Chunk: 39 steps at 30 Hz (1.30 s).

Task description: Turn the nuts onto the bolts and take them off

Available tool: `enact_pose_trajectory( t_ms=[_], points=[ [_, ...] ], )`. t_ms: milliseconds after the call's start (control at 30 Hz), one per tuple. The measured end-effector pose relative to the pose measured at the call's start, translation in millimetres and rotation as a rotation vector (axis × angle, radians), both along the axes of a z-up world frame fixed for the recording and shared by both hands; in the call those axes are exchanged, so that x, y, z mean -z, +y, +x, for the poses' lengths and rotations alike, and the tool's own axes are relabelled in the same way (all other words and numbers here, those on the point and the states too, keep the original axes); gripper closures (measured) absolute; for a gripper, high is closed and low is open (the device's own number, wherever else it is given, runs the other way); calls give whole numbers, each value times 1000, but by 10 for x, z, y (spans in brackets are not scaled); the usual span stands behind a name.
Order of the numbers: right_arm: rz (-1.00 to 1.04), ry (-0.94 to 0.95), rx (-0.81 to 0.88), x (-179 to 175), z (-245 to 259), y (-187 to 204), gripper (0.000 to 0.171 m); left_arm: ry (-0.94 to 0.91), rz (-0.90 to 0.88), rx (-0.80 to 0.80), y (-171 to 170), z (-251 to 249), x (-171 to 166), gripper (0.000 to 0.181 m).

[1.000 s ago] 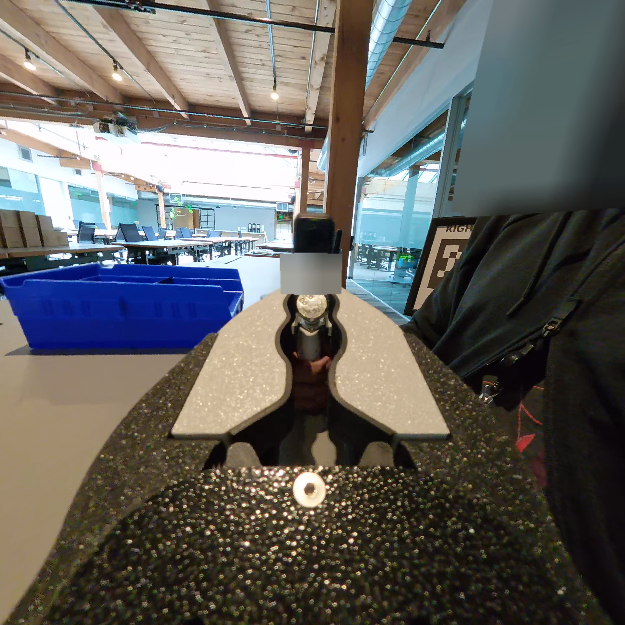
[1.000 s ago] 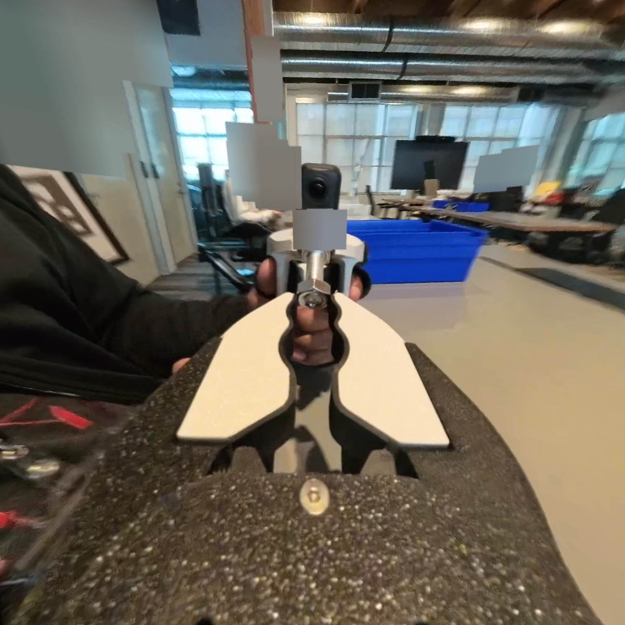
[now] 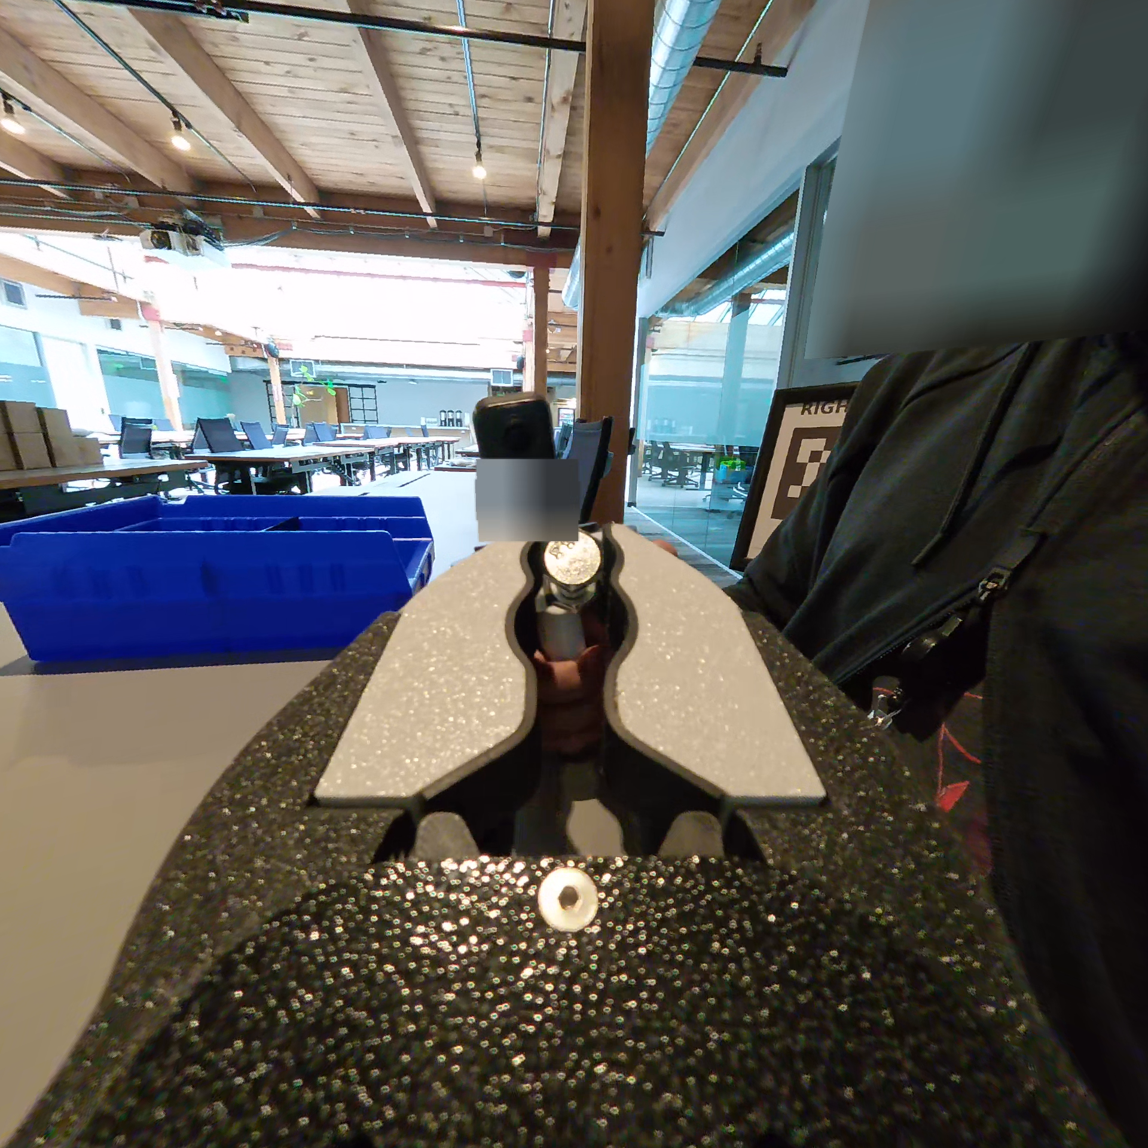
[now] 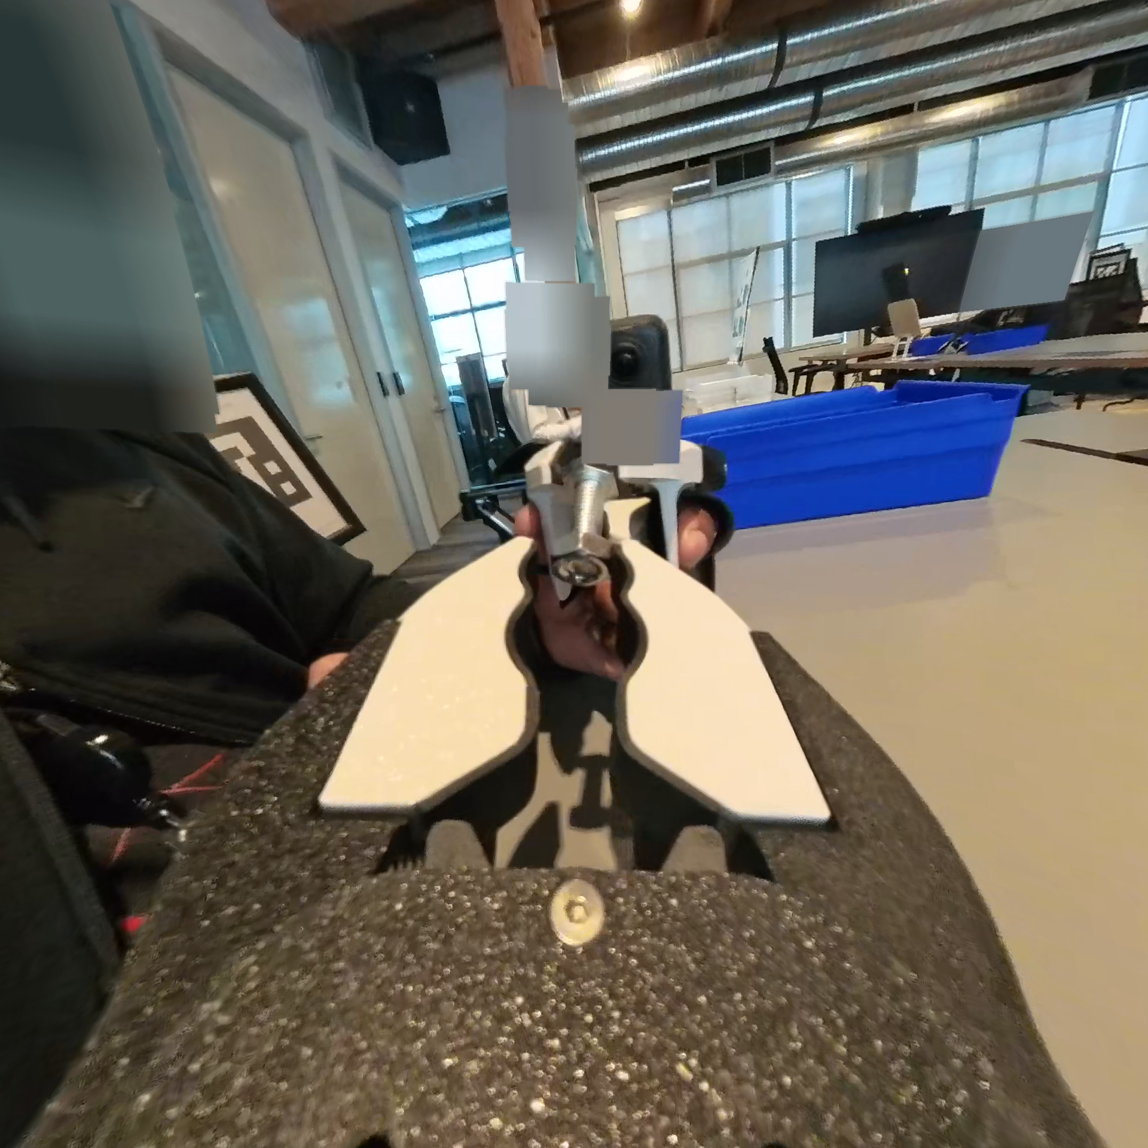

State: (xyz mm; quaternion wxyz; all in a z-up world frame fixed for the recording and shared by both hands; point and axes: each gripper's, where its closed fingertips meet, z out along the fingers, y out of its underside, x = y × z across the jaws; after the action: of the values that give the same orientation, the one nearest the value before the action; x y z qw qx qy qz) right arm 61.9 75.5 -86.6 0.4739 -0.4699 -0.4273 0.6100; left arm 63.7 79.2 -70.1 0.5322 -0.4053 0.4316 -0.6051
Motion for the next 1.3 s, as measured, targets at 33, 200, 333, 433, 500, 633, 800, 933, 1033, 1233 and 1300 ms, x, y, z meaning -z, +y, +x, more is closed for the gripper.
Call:
enact_pose_trajectory(
  t_ms=[33,200,333,433,500,633,800,933,1033,1233,1300],
  points=[
    [20,-16,15,22,-11,4,153,1,-1,5,-5,2,2,164],
    [288,-77,232,67,-14,104,153,11,-62,1,66,4,35,164],
    [633,-125,442,45,-15,110,153,-5,-86,35,49,-7,22,164],
    [681,-127,479,32,-14,110,145,-10,-96,41,53,-14,20,164],
    [626,-107,459,10,-16,110,132,-25,-91,39,51,-32,-2,165],
    [364,-64,272,20,-41,52,123,-53,-72,29,46,-66,-43,164],
    [51,-5,22,0,-34,-34,128,-36,-11,12,-5,-38,-44,164],
    [-64,36,-83,-40,5,-70,138,-28,23,9,-41,-21,-44,164],
    [-92,39,-115,-38,9,-86,146,-12,44,5,-61,3,-28,164],
    [20,-4,12,7,2,-3,153,6,6,-4,-7,12,6,164],
    [136,-48,126,38,-3,61,154,14,-48,-6,57,9,34,164]
  ],
)
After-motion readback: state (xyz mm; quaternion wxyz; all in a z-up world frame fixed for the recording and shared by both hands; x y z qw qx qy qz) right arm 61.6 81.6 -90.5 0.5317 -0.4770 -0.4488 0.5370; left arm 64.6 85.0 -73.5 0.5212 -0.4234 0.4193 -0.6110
